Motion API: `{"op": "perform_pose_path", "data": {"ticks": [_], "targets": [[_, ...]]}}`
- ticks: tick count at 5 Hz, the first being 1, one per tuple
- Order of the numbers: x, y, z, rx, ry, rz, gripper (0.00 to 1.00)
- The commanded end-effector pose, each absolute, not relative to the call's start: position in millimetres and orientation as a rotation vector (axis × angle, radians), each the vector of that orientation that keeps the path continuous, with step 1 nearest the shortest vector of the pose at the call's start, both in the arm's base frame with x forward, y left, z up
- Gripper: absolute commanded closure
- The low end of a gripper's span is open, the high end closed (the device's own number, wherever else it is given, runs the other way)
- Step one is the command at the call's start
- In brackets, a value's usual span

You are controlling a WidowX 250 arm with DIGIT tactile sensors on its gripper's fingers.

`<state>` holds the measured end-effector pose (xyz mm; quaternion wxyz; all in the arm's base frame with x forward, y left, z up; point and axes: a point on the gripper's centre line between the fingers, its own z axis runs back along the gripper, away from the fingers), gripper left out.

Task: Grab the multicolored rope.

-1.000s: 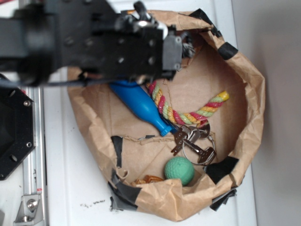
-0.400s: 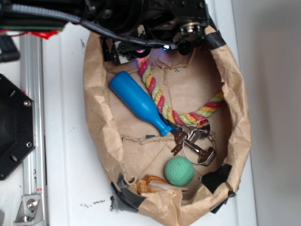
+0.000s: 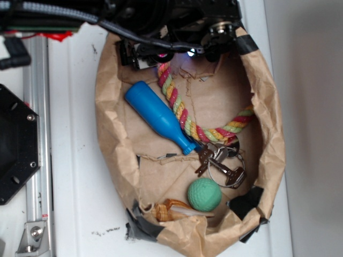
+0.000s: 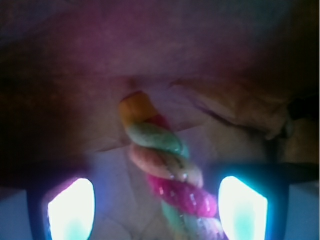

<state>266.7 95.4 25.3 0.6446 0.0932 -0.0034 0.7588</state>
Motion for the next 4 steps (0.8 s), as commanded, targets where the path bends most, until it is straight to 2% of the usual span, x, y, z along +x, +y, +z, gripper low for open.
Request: {"op": "perform_pose_path", "data": {"ticks": [1, 2, 4], "targets": [[260, 89, 32, 0.1, -0.025, 1.595, 1.0], [261, 83, 33, 0.076, -0.038, 1.516, 1.0], [267, 53, 27, -0.119, 0.025, 1.273, 1.0]]}}
